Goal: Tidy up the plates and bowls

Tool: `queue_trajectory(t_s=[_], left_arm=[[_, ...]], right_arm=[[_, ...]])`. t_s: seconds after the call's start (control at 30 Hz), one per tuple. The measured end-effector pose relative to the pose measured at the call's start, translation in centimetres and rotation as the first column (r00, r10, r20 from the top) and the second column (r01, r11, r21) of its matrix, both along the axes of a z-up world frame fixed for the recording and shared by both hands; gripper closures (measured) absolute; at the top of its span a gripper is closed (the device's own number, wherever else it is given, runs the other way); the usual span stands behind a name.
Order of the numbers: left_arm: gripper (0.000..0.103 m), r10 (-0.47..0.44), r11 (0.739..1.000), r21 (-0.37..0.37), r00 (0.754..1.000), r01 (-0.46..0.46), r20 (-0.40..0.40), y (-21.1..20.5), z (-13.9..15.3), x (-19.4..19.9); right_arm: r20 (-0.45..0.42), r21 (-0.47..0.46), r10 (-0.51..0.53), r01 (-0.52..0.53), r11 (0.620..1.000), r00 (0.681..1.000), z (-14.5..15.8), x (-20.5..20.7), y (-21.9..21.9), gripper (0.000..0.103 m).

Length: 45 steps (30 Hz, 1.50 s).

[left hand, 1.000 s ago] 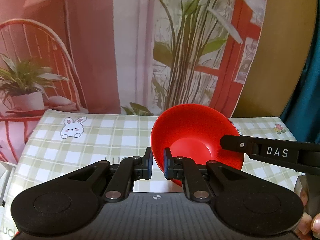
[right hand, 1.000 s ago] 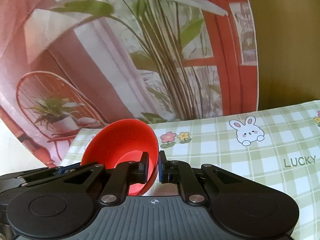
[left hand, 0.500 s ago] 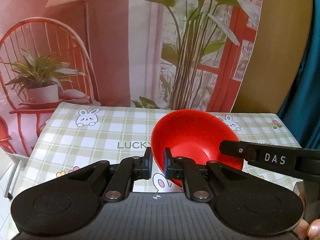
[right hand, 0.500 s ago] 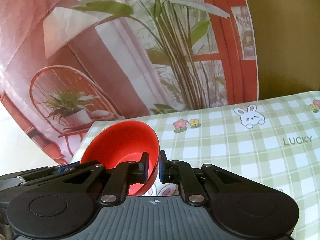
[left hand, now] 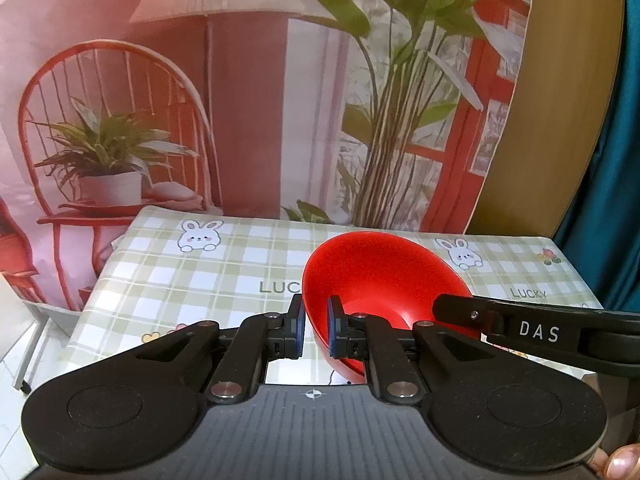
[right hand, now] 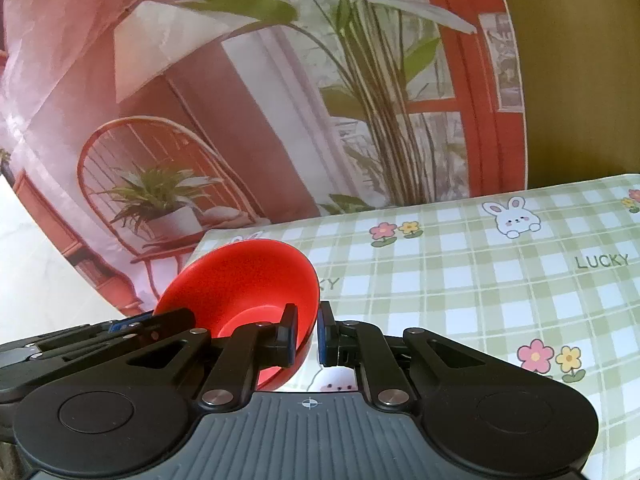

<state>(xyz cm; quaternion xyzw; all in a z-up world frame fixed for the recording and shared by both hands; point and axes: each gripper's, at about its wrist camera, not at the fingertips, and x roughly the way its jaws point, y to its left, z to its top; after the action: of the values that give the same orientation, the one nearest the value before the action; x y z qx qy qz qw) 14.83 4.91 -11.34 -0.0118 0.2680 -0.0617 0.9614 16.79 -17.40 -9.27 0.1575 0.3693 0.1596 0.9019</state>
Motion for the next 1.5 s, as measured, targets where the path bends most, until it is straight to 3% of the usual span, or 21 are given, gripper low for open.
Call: queue_trajectory(t_s=[0.7, 1.5], left_arm=[[0.091, 0.071, 0.996, -0.049, 0.997, -0.07, 0.019, 5.2, 0.7, -3.9], [0.09, 0.188, 0.975, -0.12, 0.982, -0.189, -0.023, 12.1, -2.2, -6.7]], right_arm=[[0.009, -0.004, 0.088, -0.088, 0.996, 0.996, 0.9, -2.3, 5.8, 0.093], [-0.056, -0.054, 0.233, -0.236, 0.97, 0.971, -1.6, -2.4, 14.4, 0.093]])
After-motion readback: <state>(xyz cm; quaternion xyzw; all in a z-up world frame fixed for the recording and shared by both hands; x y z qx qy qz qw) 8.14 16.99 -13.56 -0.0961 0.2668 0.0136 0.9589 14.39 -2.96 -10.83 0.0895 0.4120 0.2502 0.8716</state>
